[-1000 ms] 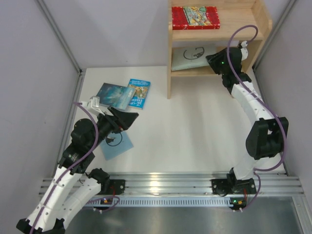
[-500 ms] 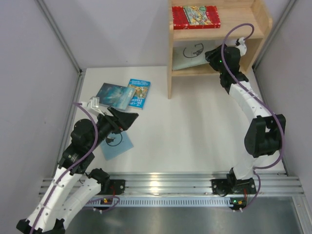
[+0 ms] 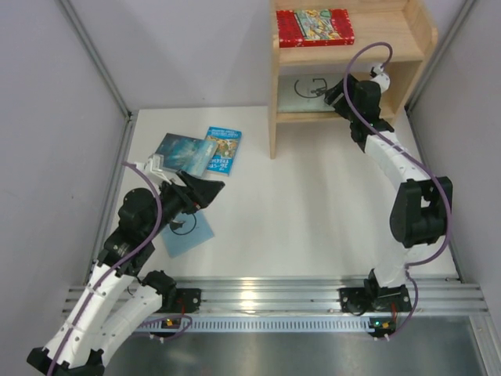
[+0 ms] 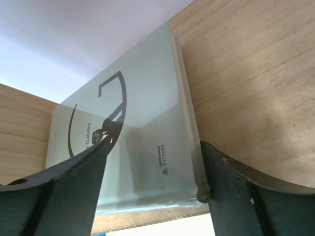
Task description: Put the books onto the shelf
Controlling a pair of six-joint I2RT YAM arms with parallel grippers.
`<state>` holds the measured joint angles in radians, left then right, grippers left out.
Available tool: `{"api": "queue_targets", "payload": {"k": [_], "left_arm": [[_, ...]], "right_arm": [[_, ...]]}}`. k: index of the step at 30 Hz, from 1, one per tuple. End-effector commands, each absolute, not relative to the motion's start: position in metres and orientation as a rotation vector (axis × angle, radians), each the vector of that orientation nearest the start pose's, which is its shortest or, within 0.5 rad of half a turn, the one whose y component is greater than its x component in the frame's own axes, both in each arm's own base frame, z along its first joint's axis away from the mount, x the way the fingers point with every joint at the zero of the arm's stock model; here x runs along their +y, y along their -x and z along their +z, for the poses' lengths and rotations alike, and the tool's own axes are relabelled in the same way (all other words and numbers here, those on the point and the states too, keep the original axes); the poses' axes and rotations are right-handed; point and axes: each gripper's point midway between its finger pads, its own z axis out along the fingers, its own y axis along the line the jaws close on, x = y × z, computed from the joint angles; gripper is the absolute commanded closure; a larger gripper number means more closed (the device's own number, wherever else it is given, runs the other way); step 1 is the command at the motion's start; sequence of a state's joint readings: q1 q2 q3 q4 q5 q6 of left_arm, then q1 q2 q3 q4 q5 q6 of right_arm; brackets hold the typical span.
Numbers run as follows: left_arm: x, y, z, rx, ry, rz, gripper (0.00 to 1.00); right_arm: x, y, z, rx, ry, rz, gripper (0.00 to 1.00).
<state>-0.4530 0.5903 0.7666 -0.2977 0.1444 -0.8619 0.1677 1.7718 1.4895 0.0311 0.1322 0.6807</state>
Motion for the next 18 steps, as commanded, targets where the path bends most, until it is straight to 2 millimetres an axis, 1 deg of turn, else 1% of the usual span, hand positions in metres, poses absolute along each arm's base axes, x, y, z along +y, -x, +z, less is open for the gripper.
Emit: {"api": "queue_targets", "payload": {"k": [1,2,3,4,6,11,13,15,16,18], "left_arm": [[-0.174,-0.22,0.313,1.761,0.226,-1.116,0.16],[-0.173,-0.22,0.314,1.758,0.226,-1.116,0.16],[-0.174,-0.22,0.314,1.757,0.223,-1.118,0.16],[-0.174,-0.22,0.313,1.759,0.225,-1.119,0.16],[-0.174,-0.219,0.314,1.756,0.222,-1.12,0.16],[-0.173,-0.217,0.314,1.748,0.219,-1.123,0.16],[-0.173,-0.216,0.311,1.755,0.219,-1.121,0.16],[-0.172,-0.215,0.313,1.75,0.215,-1.12,0.16],[-0.172,-0.215,0.314,1.748,0.213,-1.119,0.16],[-0.172,-0.214,0.313,1.751,0.212,-1.117,0.16]], "right_arm": [[0.092,-0.54,0.299,1.683,-0.503,0.459,0.23],[0.092,-0.538,0.3,1.677,-0.499,0.464,0.23],[0.092,-0.537,0.305,1.655,-0.497,0.475,0.22],[0.092,-0.533,0.304,1.652,-0.503,0.483,0.21],[0.091,-0.531,0.307,1.629,-0.505,0.491,0.21],[0.087,-0.527,0.304,1.616,-0.531,0.484,0.34],[0.086,-0.527,0.303,1.608,-0.544,0.48,0.3],[0.086,-0.53,0.3,1.611,-0.546,0.477,0.3],[0.086,-0.531,0.3,1.609,-0.545,0.476,0.32],[0.09,-0.533,0.301,1.597,-0.521,0.496,0.4]]}}
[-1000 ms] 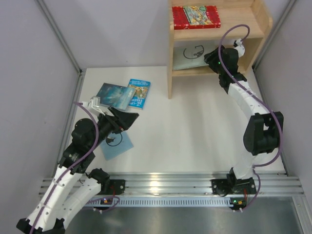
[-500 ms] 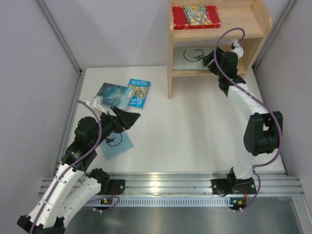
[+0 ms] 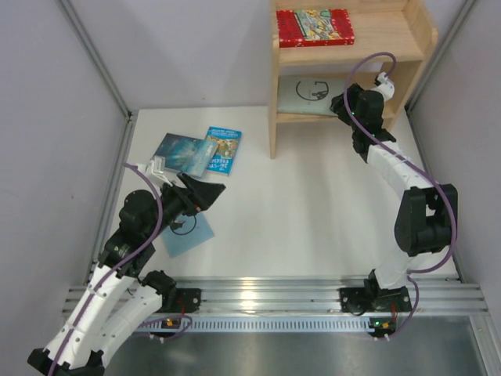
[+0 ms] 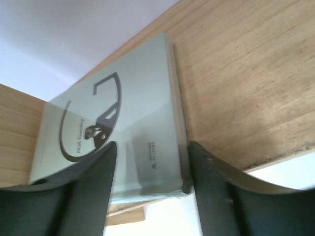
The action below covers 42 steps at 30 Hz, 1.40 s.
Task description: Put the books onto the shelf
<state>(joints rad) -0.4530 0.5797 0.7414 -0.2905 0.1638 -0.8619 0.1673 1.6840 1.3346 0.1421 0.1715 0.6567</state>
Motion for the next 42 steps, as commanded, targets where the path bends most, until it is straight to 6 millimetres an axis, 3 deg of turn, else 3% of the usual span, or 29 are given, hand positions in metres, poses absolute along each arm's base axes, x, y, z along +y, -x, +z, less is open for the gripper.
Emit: {"api": "queue_targets", "payload": {"k": [1,6,15,20,29,34,39,42], "left_arm": [[-0.171,-0.214,0.313,1.752,0.211,-1.113,0.16],[-0.17,-0.214,0.313,1.75,0.216,-1.109,0.16],[-0.17,-0.215,0.312,1.751,0.209,-1.1,0.16],[-0.17,-0.216,0.311,1.754,0.205,-1.095,0.16],[-0.171,-0.218,0.308,1.764,0.205,-1.089,0.16],[-0.172,-0.218,0.309,1.763,0.2,-1.096,0.16],[-0.172,-0.217,0.309,1.762,0.193,-1.096,0.16],[-0.172,-0.216,0.31,1.757,0.193,-1.096,0.17]], "right_arm": [[0.091,-0.534,0.3,1.595,-0.509,0.501,0.48],[0.108,-0.542,0.304,1.566,-0.427,0.579,0.61],[0.125,-0.552,0.307,1.535,-0.324,0.648,0.59],[0.134,-0.557,0.304,1.537,-0.285,0.681,0.5],[0.13,-0.557,0.298,1.541,-0.263,0.633,0.28],[0.114,-0.545,0.313,1.49,-0.263,0.556,0.13],[0.098,-0.539,0.329,1.451,-0.269,0.461,0.05],[0.089,-0.538,0.329,1.458,-0.281,0.408,0.0]]}}
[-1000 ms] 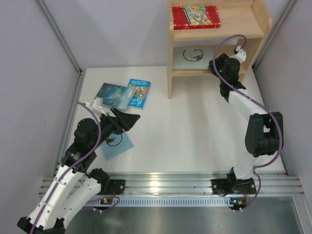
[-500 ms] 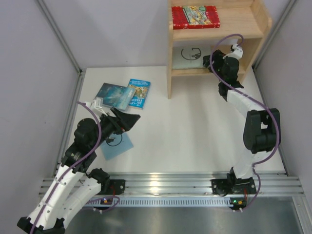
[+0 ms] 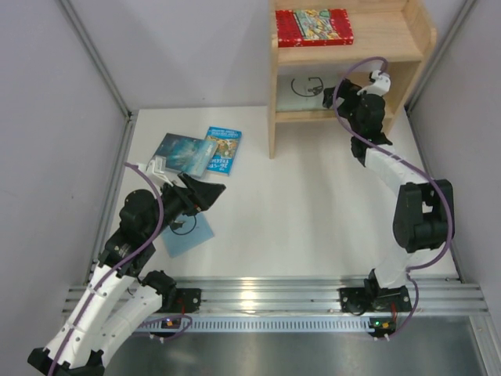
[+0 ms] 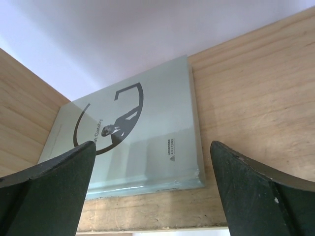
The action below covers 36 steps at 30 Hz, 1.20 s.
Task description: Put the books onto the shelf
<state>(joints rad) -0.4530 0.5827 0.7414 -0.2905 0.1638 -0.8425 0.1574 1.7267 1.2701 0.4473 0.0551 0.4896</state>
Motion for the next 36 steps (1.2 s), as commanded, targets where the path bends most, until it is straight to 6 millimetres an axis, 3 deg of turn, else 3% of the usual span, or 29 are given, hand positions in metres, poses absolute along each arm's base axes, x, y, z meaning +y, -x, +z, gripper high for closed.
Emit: {"api": "queue_targets", "payload": {"k": [1,11,13,15,16,17,18,19,20,21,22,23,24,26,27,28,29,31,32,35,36], "left_arm": [[-0.172,-0.216,0.311,1.754,0.193,-1.097,0.17],[-0.16,-0.227,0.305,1.767,0.258,-1.009,0.18],[-0.155,-0.235,0.29,1.828,0.328,-0.947,0.19],[-0.141,-0.248,0.292,1.831,0.409,-0.848,0.19],[-0.135,-0.255,0.272,1.909,0.453,-0.759,0.17],[-0.128,-0.262,0.281,1.907,0.51,-0.713,0.19],[-0.115,-0.271,0.275,1.916,0.573,-0.611,0.26],[-0.111,-0.28,0.255,1.992,0.607,-0.515,0.38],[-0.102,-0.288,0.263,1.966,0.674,-0.48,0.44],[-0.084,-0.299,0.253,1.957,0.762,-0.352,0.49],[-0.07,-0.299,0.247,1.953,0.827,-0.278,0.52],[-0.052,-0.302,0.247,1.892,0.963,-0.226,0.53],[-0.037,-0.302,0.24,1.873,1.038,-0.158,0.53],[0.003,-0.294,0.224,1.831,1.202,-0.027,0.53],[0.017,-0.291,0.217,1.82,1.263,0.012,0.53],[0.03,-0.286,0.208,1.817,1.313,0.058,0.54],[0.057,-0.277,0.193,1.795,1.401,0.136,0.59],[0.082,-0.27,0.176,1.781,1.468,0.196,0.62],[0.099,-0.257,0.157,1.786,1.554,0.239,0.63],[0.116,-0.239,0.119,1.8,1.68,0.275,0.67],[0.119,-0.248,0.114,1.79,1.667,0.247,0.67]], "right_arm": [[0.089,-0.537,0.328,1.46,-0.277,0.4,0.0],[0.088,-0.514,0.334,1.455,-0.226,0.382,0.0],[0.091,-0.5,0.338,1.446,-0.225,0.424,0.0],[0.095,-0.483,0.343,1.443,-0.234,0.44,0.01],[0.096,-0.476,0.344,1.449,-0.239,0.446,0.0],[0.1,-0.468,0.34,1.477,-0.245,0.461,0.01],[0.1,-0.455,0.34,1.48,-0.293,0.505,0.01],[0.103,-0.445,0.33,1.517,-0.327,0.532,0.01],[0.118,-0.433,0.326,1.536,-0.336,0.584,0.01],[0.126,-0.413,0.316,1.548,-0.353,0.62,0.01],[0.136,-0.4,0.307,1.563,-0.345,0.626,0.02],[0.165,-0.38,0.3,1.59,-0.305,0.672,0.02],[0.168,-0.363,0.287,1.608,-0.332,0.682,0.02],[0.198,-0.336,0.27,1.659,-0.308,0.78,0.02],[0.204,-0.325,0.252,1.693,-0.331,0.819,0.02],[0.214,-0.318,0.247,1.701,-0.317,0.855,0.02],[0.228,-0.309,0.233,1.745,-0.278,0.879,0.02],[0.244,-0.302,0.219,1.804,-0.235,0.898,0.02],[0.255,-0.296,0.214,1.824,-0.195,0.925,0.02],[0.283,-0.288,0.195,1.892,-0.088,1.007,0.02],[0.289,-0.284,0.195,1.893,-0.059,1.036,0.02]]}}
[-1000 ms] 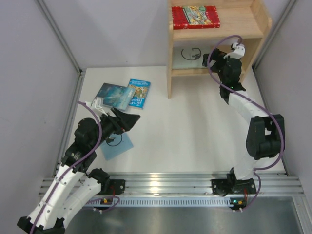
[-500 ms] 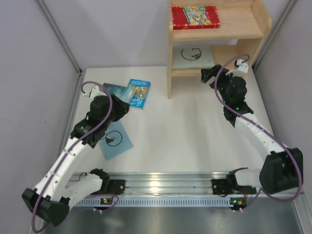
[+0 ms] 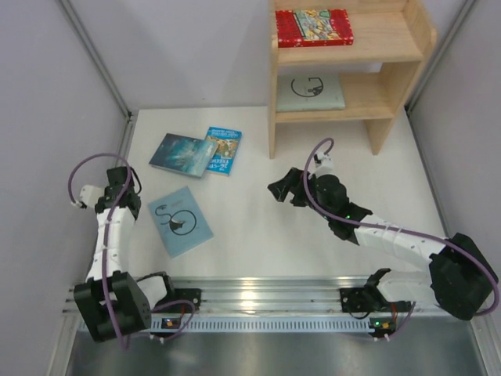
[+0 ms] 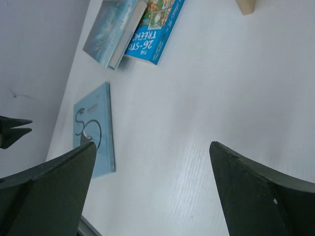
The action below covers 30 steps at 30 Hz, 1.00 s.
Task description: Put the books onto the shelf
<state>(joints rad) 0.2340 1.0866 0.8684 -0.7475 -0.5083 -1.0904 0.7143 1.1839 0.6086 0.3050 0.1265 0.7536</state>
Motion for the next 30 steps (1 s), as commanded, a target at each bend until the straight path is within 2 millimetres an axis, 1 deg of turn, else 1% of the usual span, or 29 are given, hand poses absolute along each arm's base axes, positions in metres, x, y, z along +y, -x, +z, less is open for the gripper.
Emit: {"api": "queue_targets", "payload": {"k": [1,2,3,4,5,6,7,12,13,14,15,16,17,18,19,20,22,23,25,26,27,28,30], "left_arm": [[0.119,-0.246,0.099,1.833,1.652,0.256,0.7],[0.122,-0.245,0.094,1.831,1.669,0.277,0.75],[0.123,-0.24,0.079,1.871,1.702,0.326,0.82],[0.126,-0.238,0.075,1.874,1.73,0.352,0.94],[0.128,-0.235,0.07,1.884,1.754,0.382,1.0],[0.13,-0.23,0.06,1.91,1.782,0.429,1.0],[0.131,-0.23,0.058,1.915,1.794,0.439,1.0],[0.13,-0.247,0.045,1.98,1.717,0.379,1.0],[0.13,-0.253,0.044,1.99,1.692,0.36,1.0],[0.128,-0.258,0.042,2.002,1.674,0.333,1.0],[0.125,-0.267,0.04,2.023,1.638,0.284,1.0],[0.119,-0.275,0.037,2.078,1.58,0.221,1.0],[0.118,-0.282,0.039,2.082,1.555,0.189,1.0],[0.114,-0.289,0.037,2.118,1.535,0.159,1.0],[0.111,-0.291,0.036,2.143,1.525,0.136,1.0],[0.107,-0.289,0.033,2.183,1.524,0.13,1.0],[0.1,-0.289,0.021,2.263,1.506,0.102,1.0],[0.087,-0.29,0.012,2.326,1.489,0.02,1.0],[0.074,-0.284,0.003,2.393,1.462,-0.044,1.0],[0.067,-0.284,0.003,2.404,1.446,-0.09,1.0],[0.065,-0.284,0.001,2.401,1.431,-0.098,1.0],[0.06,-0.279,-0.002,2.422,1.418,-0.099,1.0],[0.046,-0.281,0.0,2.451,1.375,-0.168,1.0]], "right_arm": [[0.291,-0.281,0.194,1.899,-0.047,1.043,0.03],[0.29,-0.28,0.19,1.906,-0.038,1.039,0.03],[0.29,-0.279,0.188,1.91,-0.026,1.037,0.03],[0.29,-0.278,0.187,1.913,-0.015,1.035,0.02],[0.289,-0.277,0.186,1.915,0.009,1.022,0.02],[0.288,-0.275,0.182,1.932,0.02,1.009,0.02],[0.286,-0.275,0.18,1.937,0.026,1.0,0.02],[0.277,-0.27,0.175,1.925,0.037,0.983,0.01],[0.276,-0.27,0.173,1.928,0.034,0.979,0.01],[0.274,-0.272,0.165,1.945,0.033,0.965,0.01],[0.273,-0.274,0.164,1.94,0.027,0.966,0.01],[0.269,-0.277,0.157,1.959,0.016,0.966,0.01],[0.267,-0.278,0.15,1.981,0.006,0.968,0.01],[0.266,-0.279,0.15,1.974,0.012,0.989,0.01],[0.264,-0.279,0.148,1.976,0.009,0.989,0.01],[0.261,-0.278,0.148,1.974,0.004,0.989,0.01],[0.256,-0.278,0.148,1.972,-0.01,0.981,0.01],[0.253,-0.278,0.15,1.966,-0.017,0.979,0.01],[0.251,-0.276,0.148,1.978,-0.014,0.964,0.01],[0.251,-0.276,0.151,1.973,-0.005,0.965,0.01],[0.251,-0.276,0.148,1.986,-0.007,0.962,0.01],[0.251,-0.275,0.15,1.985,-0.003,0.964,0.01],[0.252,-0.274,0.15,1.992,0.002,0.967,0.01]]}}
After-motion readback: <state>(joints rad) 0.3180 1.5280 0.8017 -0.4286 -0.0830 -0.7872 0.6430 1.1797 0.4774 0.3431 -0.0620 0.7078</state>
